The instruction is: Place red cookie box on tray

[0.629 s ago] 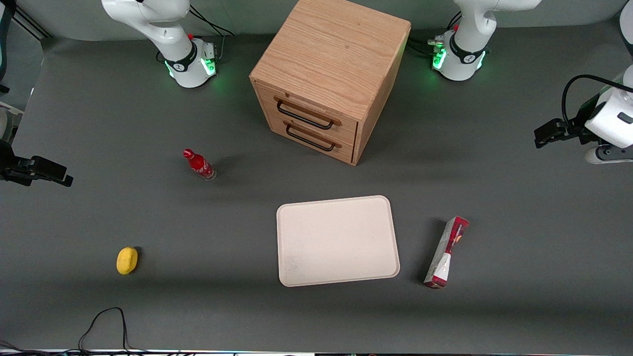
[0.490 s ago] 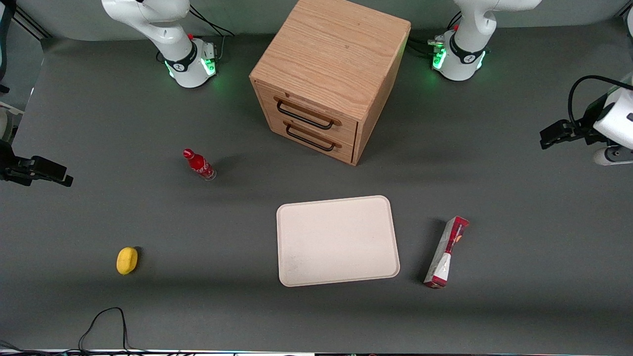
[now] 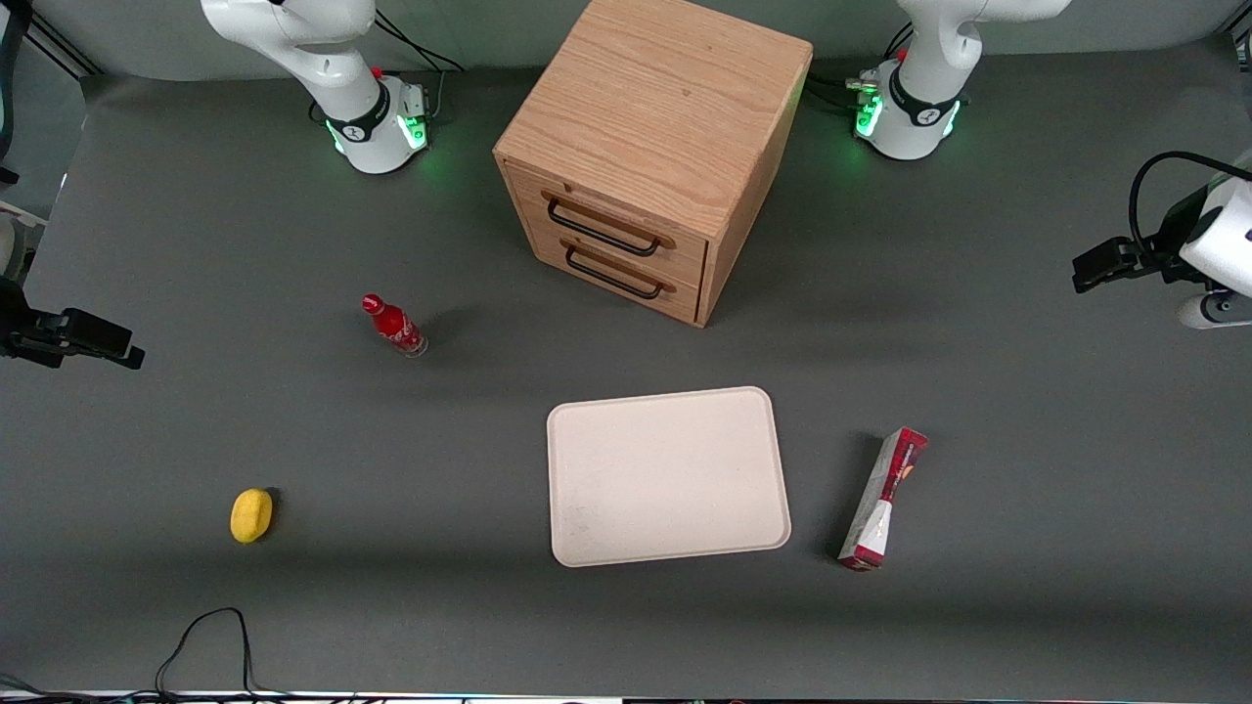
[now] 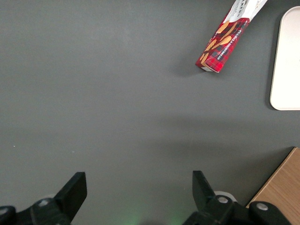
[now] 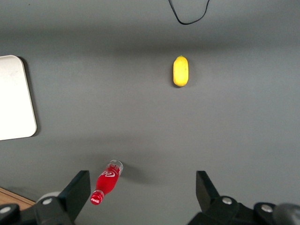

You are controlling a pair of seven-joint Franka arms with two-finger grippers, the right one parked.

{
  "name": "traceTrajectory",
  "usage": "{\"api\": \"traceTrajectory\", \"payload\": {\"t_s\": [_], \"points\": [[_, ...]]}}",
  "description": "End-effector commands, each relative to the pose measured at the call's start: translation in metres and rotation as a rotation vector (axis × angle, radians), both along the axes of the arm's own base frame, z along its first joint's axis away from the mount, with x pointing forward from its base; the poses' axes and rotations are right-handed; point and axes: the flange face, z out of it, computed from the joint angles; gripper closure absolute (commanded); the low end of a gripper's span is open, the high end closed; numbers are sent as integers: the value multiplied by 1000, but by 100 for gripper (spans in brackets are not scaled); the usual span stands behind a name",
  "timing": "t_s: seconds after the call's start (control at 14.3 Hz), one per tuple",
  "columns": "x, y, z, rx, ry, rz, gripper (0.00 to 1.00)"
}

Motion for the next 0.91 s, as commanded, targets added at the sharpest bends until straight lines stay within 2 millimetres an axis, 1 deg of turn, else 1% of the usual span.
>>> {"api": "traceTrajectory", "payload": {"t_s": [0.0, 0.21, 0.42, 0.49, 0.56, 0.7, 0.84], "points": [[2, 1, 6, 4, 11, -3, 0], [3, 1, 5, -3, 12, -18, 0], [4, -6, 5, -3, 12, -30, 0], [6, -11, 5, 0, 12, -41, 0], [12, -16, 9, 1, -1, -47, 0], [31, -28, 19, 6, -8, -58, 0], [64, -41, 17, 9, 3, -63, 0]]}}
